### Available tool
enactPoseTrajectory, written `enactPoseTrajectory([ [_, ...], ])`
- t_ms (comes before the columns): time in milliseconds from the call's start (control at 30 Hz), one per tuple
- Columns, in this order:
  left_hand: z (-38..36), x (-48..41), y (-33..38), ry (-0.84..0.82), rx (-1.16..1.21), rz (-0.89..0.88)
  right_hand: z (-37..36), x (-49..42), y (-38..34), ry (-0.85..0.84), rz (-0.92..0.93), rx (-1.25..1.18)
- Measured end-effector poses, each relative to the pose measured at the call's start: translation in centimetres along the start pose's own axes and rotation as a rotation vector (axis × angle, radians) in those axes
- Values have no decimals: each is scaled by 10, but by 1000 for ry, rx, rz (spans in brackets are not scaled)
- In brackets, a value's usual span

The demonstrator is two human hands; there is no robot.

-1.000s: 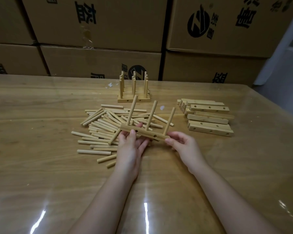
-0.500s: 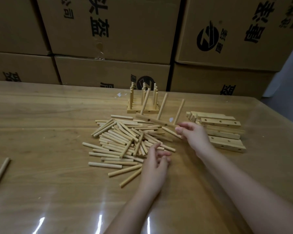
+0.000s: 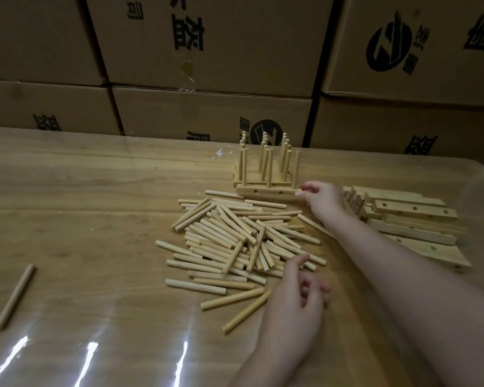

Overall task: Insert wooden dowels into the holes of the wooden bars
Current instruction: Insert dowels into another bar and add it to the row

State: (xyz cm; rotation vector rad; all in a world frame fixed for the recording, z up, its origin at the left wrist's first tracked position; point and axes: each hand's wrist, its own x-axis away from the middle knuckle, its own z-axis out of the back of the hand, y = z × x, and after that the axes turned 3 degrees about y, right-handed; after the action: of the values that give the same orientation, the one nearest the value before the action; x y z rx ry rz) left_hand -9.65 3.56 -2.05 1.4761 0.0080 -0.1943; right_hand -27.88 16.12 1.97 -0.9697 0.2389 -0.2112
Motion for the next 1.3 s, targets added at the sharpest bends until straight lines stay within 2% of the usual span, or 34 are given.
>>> enactPoseTrajectory([
  [400,-1,0,0,-13,21,14,-16,-26,8,-62,75,247],
  [600,-2,0,-1,-9,10,17,-26,-38,9,-60,82,252],
  [1100,-1,0,-2,-14,-19,-2,-45,-48,10,93,116,485],
  [1300,-1,-1,-5,-10,-13,-5,-44,-48,7,82,128,577],
])
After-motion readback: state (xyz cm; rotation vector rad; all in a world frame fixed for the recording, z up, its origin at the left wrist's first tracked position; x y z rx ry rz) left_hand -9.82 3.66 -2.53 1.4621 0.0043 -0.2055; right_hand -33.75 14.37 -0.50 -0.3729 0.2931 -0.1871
